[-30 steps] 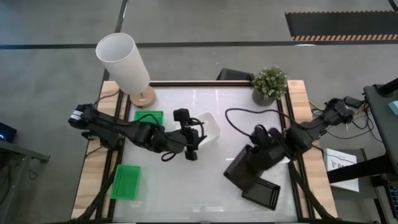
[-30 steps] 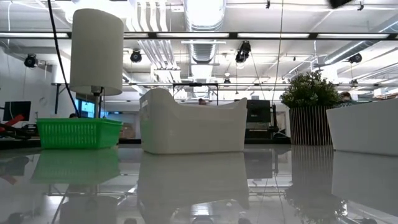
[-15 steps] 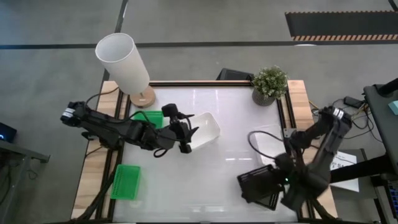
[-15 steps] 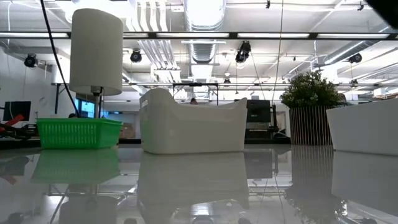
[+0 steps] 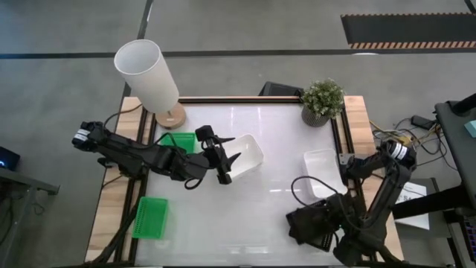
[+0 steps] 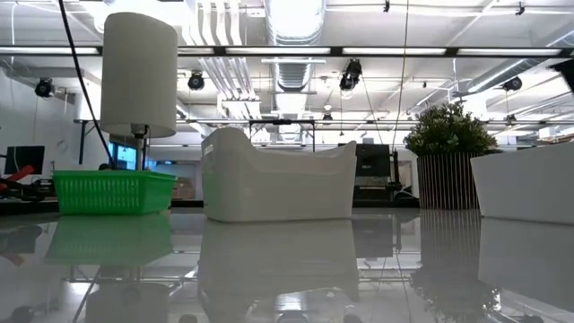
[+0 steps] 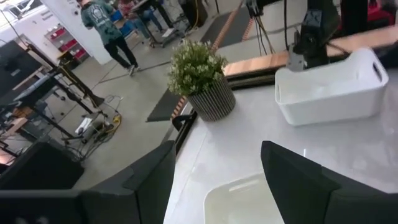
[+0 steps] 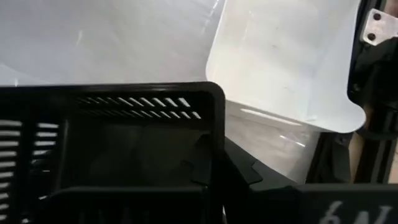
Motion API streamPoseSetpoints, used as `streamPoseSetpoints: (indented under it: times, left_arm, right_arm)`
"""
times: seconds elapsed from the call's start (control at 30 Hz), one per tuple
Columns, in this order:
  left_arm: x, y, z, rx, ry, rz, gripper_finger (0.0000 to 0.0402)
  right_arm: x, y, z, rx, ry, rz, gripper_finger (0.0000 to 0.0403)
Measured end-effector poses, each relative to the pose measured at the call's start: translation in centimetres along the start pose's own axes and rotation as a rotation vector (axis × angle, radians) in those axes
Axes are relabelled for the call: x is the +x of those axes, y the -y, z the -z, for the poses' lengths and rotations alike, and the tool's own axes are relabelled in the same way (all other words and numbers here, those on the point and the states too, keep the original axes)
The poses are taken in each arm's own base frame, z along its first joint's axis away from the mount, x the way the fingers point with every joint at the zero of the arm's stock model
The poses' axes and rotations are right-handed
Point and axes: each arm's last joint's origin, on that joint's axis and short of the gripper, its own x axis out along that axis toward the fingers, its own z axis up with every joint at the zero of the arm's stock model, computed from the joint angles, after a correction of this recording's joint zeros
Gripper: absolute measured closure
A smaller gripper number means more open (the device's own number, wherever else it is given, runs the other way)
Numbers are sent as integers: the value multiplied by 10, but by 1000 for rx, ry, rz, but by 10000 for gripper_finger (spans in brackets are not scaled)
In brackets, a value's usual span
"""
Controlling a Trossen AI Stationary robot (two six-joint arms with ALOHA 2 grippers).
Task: Stack baskets by color
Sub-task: Stack the left black bin on top of the black bin
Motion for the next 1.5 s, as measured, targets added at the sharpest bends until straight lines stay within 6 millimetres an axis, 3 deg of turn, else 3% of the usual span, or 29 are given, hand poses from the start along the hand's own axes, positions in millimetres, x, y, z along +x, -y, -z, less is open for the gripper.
streamPoseSetpoints:
  times: [0.2, 0.4, 0.53, 0.83, 1.0, 1.17, 1.37, 1.5]
  left_arm:
    - [-1, 3, -2, -17, 26, 55, 180]
    - [6, 26, 12, -41, 93, 257, 180]
    - [8, 41, 25, -49, 136, 388, 180]
    - [2, 60, 35, -58, 182, 435, 180]
    - [-3, 65, 37, -64, 199, 453, 180]
    - [-7, 70, 41, -70, 220, 469, 180]
    - [-7, 72, 44, -73, 234, 473, 180]
    - [-7, 72, 44, -77, 237, 472, 180]
  right_arm:
    - [-1, 1, 1, 2, -37, 21, 358]
    - [-7, 0, 1, -15, -111, 37, 297]
    - [-18, -2, 1, -42, -208, 46, 269]
    - [-48, -9, -6, -102, -317, -54, 242]
    - [-60, -11, -9, -149, -369, -84, 254]
    - [-62, -8, -9, -231, -410, -62, 302]
    - [-58, -11, -14, -235, -210, -155, 385]
    - [-55, -13, -17, -237, -127, -182, 393]
